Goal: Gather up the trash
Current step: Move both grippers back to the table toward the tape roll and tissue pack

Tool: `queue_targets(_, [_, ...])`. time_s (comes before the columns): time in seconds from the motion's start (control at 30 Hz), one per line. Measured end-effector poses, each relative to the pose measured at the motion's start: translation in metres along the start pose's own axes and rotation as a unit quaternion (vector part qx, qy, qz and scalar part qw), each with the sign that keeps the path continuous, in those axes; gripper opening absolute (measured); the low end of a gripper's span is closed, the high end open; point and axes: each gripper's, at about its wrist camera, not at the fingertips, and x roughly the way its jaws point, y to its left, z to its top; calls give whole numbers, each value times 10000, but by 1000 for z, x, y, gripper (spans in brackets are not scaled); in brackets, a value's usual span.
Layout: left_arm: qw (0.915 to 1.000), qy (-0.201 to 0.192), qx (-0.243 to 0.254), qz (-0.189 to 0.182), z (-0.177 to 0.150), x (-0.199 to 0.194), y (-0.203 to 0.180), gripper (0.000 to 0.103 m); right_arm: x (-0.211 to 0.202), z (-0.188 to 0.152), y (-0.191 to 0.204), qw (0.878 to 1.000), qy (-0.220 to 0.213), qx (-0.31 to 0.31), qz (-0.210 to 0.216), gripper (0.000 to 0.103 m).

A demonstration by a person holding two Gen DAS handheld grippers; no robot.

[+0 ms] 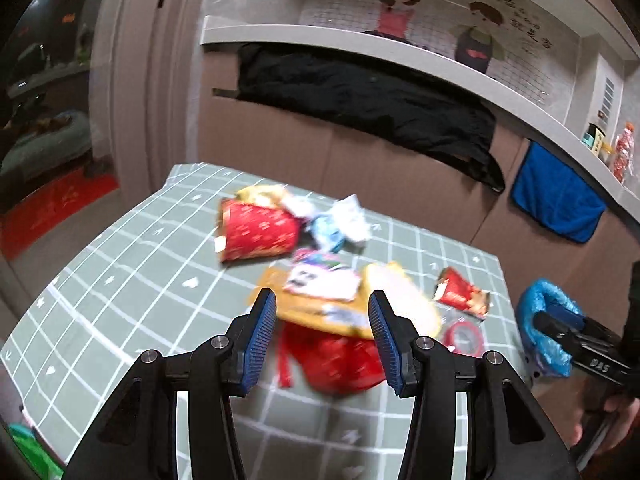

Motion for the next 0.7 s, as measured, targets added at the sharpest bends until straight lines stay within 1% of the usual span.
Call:
queue_targets(0.07, [10000,41,12,76,-5,0,11,49,15,-3,18,9998,168,-92,85,76])
queue_targets(0.13, [9999,112,-36,61,-10,2,17,49,33,-6,31,9992,366,-174,65,74])
queue_targets(0.2, [9998,180,-105,1,-14,4,21,49,54,-9,41,9980,602,-184,-28,65])
queue_targets(0.23, [9997,212,-133,-39,-15,5,23,49,68,-11,46,9973,719,-118,-89,64])
queue_targets(0.27, [9995,248,-155,-96,-17,6,25,49,68,-11,46,9973,719,-118,-89,64])
queue_targets(0.4, [9988,304,-183,-334,-18,8,25,49,93,-14,49,9957,900,8,-198,64])
queue_targets(0.47, [9985,281,-216,-419,-16,8,24,49,103,-17,50,9940,1044,-20,-323,67])
queue_targets(0.57, [9976,291,-323,-533,-15,8,25,49,105,-19,51,9935,1076,-89,-356,67])
queue_targets(0.63, [9973,297,-337,-578,-15,8,24,49,103,-20,50,9931,1103,-161,-355,65])
queue_targets(0.7, [9974,295,-270,-592,-14,7,21,49,100,-22,49,9928,1145,-185,-305,56])
